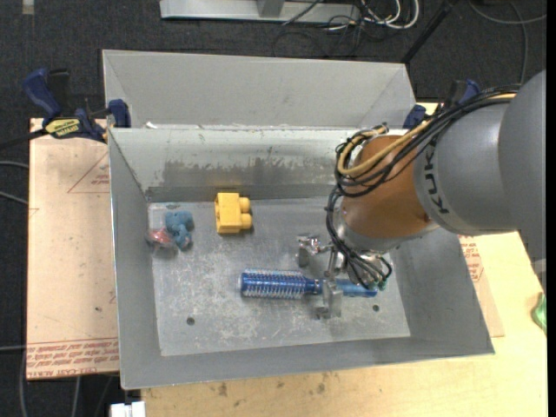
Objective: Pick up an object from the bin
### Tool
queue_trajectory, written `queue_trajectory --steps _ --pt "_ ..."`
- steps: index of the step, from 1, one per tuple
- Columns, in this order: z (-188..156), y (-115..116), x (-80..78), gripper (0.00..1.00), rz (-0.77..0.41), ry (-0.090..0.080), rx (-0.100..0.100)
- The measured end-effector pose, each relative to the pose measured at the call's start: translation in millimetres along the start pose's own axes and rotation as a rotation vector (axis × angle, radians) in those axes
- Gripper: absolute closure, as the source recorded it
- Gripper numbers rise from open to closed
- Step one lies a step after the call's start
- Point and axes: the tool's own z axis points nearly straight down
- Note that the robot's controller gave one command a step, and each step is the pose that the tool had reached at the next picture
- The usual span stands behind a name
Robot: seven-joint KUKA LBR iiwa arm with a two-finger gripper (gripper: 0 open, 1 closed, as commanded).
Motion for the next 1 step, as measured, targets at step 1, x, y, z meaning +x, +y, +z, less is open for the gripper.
queue_trajectory --steps 1 --pt "-35.1 40.1 -0.3 0.00 -0.092 -0.009 0.002"
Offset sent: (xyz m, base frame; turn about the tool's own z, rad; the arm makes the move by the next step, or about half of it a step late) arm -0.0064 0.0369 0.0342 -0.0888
